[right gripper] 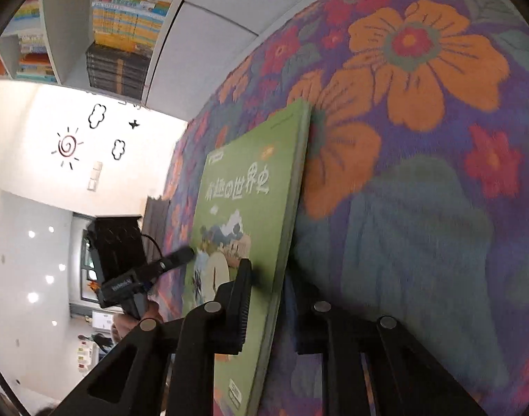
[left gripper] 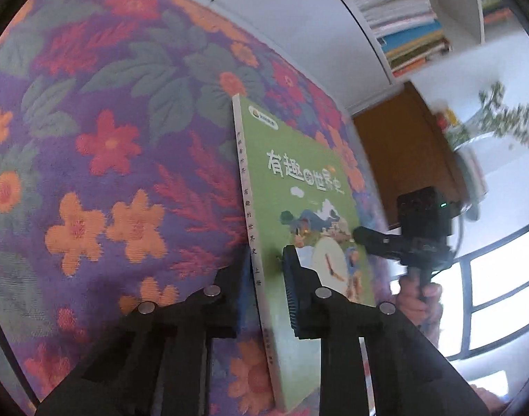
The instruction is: Organize books
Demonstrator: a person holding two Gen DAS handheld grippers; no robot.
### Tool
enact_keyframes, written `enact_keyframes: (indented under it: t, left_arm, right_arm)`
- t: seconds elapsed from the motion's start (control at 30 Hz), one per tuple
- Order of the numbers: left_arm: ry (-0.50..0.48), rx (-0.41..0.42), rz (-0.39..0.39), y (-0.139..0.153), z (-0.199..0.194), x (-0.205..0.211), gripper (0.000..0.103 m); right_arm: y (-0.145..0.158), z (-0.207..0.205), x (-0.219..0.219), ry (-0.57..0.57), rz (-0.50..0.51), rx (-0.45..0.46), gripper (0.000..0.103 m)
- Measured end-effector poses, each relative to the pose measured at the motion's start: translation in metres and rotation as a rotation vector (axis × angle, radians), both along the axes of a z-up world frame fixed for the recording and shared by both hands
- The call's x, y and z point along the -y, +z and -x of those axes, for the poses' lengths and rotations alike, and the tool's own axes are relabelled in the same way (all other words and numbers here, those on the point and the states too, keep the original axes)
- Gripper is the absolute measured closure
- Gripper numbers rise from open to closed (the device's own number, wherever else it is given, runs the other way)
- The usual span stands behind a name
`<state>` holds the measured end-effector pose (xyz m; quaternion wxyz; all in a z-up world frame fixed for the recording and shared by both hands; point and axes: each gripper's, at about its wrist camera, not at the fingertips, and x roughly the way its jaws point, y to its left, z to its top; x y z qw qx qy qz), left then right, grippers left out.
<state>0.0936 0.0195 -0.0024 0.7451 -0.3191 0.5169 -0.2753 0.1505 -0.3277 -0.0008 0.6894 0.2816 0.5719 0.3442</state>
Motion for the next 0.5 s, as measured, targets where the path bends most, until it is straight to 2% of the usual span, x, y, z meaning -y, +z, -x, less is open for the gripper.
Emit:
enact_keyframes:
  t: [0.07, 0.17, 0.23, 0.3, 0.4, 0.5]
  left_arm:
    - [0.009, -0.028, 0.021, -0.003, -0.001, -0.002, 0.085]
    - [0.014, -0.033, 0.0, 0.0, 0.002, 0.001, 0.086]
    - [0.024, -0.041, 0.028, 0.002, 0.001, 0.001, 0.086]
    - [0.023, -0.023, -0.022, 0.009, 0.002, 0.005, 0.086]
    - [0.011, 0.034, -0.142, 0.026, 0.004, 0.019, 0.085]
    - [0.011, 0.07, -0.154, 0.041, 0.007, 0.02, 0.085]
  right_arm:
    - [0.003, 0.0, -0.002, -0.004, 0.018, 0.021, 0.088]
    - [0.011, 0.008, -0.006, -0.032, 0.068, 0.066, 0.087]
    - [0.017, 0.014, -0.013, -0.057, 0.122, 0.073, 0.084]
    - [0.028, 0.018, -0.017, -0.054, 0.199, 0.106, 0.084]
    - [0.036, 0.024, -0.021, -0.054, 0.203, 0.115, 0.084]
    - [0.041, 0.027, -0.019, -0.064, 0.179, 0.117, 0.084]
